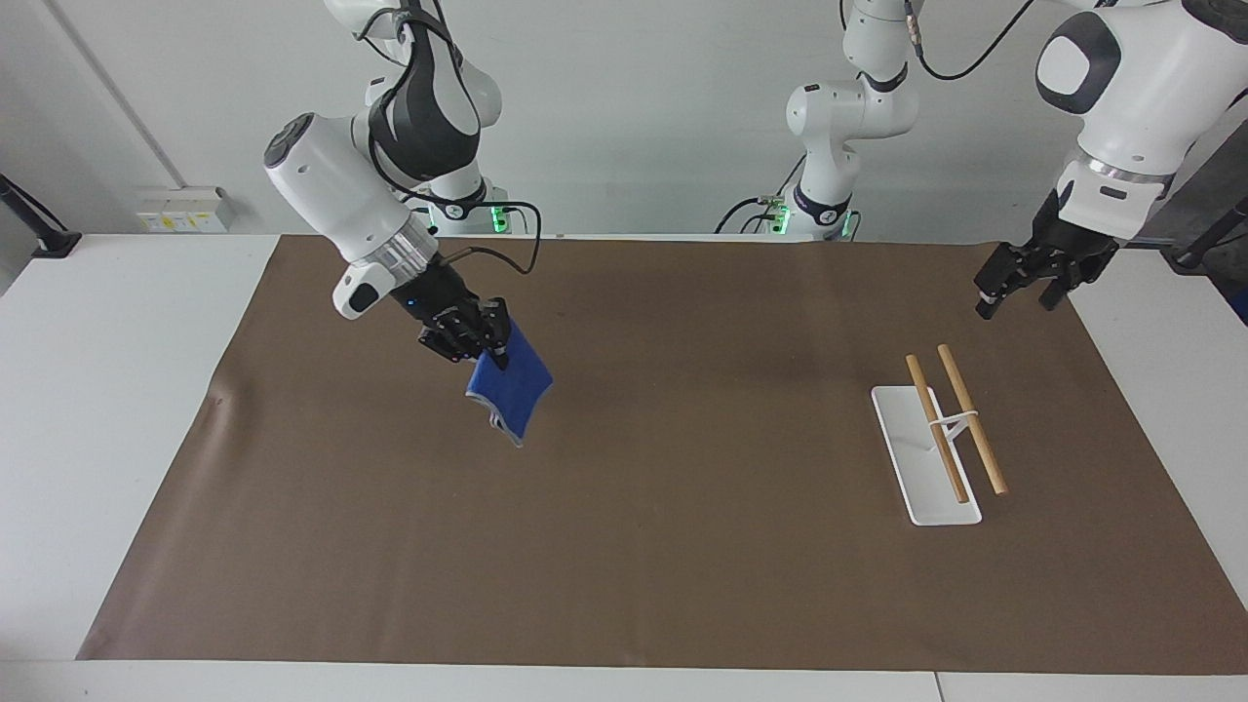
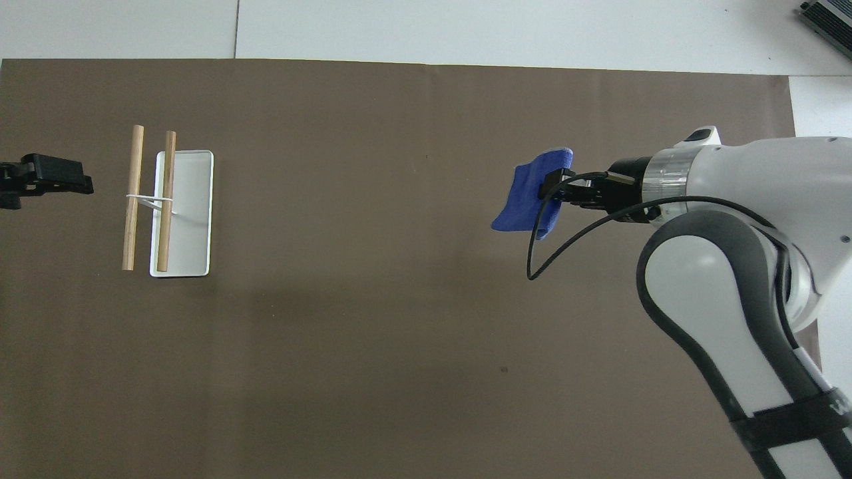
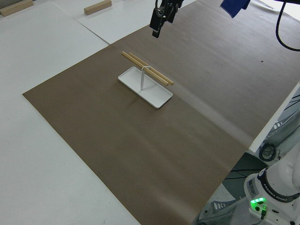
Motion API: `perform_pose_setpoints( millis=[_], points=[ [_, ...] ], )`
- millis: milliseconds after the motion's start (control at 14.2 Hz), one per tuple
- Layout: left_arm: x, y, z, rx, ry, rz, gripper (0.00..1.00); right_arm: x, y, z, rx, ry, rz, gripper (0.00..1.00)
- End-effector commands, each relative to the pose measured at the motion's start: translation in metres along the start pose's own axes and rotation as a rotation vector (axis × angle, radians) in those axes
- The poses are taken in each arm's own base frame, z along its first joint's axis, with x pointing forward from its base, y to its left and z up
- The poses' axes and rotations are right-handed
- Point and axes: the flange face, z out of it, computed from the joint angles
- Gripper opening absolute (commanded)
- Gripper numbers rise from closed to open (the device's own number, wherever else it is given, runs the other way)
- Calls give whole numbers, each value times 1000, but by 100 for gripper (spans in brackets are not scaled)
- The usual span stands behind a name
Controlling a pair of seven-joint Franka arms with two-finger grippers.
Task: Right arm passes towel to left arm to hang
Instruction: 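Lift the blue towel with the right gripper toward the table center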
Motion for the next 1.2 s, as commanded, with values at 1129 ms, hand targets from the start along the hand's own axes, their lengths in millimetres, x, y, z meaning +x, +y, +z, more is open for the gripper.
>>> perform_pose_setpoints(
  millis=[1129],
  points=[
    [-3, -3, -5, -9, -10, -5, 100, -35, -106, 46, 622, -171, 1318, 0]
  ],
)
